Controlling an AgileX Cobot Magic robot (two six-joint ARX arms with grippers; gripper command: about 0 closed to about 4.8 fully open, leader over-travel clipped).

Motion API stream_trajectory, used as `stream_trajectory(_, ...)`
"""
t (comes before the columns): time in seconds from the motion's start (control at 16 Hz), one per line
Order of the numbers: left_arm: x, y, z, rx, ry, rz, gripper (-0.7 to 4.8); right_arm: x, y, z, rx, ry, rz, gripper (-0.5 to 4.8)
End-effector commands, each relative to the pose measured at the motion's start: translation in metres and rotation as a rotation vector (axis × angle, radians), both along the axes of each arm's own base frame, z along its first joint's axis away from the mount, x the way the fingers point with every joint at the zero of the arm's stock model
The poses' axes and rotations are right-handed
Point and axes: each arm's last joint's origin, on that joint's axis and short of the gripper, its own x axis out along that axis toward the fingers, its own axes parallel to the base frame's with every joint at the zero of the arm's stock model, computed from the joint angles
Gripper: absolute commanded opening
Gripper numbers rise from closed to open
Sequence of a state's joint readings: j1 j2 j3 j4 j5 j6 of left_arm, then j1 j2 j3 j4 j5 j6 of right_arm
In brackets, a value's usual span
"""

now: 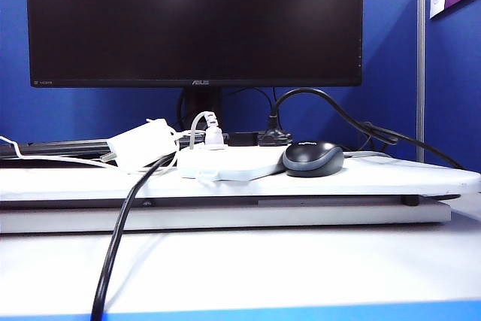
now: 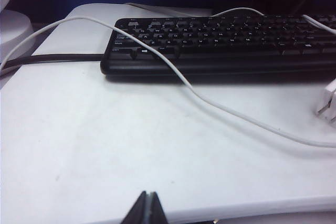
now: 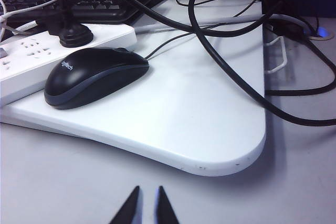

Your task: Unplug the white charger from the socket, then place it next to the socket.

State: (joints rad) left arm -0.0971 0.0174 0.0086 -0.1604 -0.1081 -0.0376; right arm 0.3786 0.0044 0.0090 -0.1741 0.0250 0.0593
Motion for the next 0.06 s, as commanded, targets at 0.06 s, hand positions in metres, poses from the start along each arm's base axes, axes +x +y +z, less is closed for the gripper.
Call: stream_trajectory(0.06, -0.0002, 0.0001, -0.0021, 0.006, 0.018, 0.0, -0.04, 0.0002, 0.0002, -0.0007, 0.001, -0.002, 0.002, 0.45)
